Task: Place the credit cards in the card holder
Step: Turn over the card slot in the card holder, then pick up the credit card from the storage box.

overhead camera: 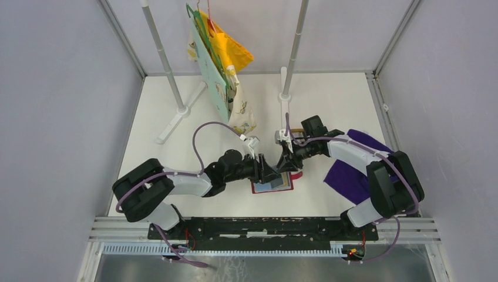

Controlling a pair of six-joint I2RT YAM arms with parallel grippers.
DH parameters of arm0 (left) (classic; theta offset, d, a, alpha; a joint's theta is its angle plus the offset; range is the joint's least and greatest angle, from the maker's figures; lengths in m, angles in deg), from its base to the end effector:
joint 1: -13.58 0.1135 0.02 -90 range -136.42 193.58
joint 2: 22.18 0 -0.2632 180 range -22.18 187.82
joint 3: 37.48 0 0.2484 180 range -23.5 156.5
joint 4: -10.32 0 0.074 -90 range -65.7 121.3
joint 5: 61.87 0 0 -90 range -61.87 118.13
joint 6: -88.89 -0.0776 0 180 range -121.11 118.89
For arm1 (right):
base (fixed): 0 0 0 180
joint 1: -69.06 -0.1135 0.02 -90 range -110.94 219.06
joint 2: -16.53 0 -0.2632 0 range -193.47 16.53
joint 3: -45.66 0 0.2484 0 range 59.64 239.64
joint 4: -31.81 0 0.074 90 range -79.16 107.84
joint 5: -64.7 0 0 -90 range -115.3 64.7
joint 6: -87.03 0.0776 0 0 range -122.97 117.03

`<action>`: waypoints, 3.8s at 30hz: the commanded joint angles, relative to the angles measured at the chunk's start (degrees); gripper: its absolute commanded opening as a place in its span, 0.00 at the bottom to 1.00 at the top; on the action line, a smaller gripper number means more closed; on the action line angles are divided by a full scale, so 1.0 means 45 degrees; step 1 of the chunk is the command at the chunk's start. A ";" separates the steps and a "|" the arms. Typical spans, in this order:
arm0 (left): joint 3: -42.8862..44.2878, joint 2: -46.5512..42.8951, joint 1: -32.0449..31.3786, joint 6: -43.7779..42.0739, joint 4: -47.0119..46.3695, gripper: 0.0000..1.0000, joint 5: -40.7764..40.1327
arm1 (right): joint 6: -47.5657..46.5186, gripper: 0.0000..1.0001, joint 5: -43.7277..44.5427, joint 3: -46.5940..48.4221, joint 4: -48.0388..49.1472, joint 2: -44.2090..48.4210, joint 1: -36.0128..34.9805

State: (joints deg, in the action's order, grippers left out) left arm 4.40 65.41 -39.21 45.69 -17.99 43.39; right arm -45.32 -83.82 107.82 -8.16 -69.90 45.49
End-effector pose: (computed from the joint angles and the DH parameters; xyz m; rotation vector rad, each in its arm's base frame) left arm 0.1799 -0.2707 0.1541 0.3196 2.1097 -1.3750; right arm 0.2300 0.1726 0.1709 -1.4936 1.7636 1.1816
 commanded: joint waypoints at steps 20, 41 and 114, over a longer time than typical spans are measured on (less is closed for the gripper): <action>-0.0950 -0.1811 -0.0034 -0.1574 0.1843 0.31 -0.2079 | -0.4345 0.18 0.3725 0.1242 -0.3394 -0.1500 -0.0904; 0.1154 0.1120 -0.0040 -0.2361 0.3608 0.14 -0.2354 | -0.4622 0.26 -0.0071 -0.0206 -0.2062 0.2431 0.1467; -0.0187 -0.4210 -0.0409 -0.3742 0.2121 0.84 -0.3627 | 0.7086 0.58 1.2658 0.0643 0.3629 0.0120 0.2418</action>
State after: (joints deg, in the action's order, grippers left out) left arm 3.31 45.94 -41.27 29.26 -4.76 26.65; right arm -12.89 -28.80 110.40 6.64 -72.50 56.07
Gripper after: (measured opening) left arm 0.847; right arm 0.584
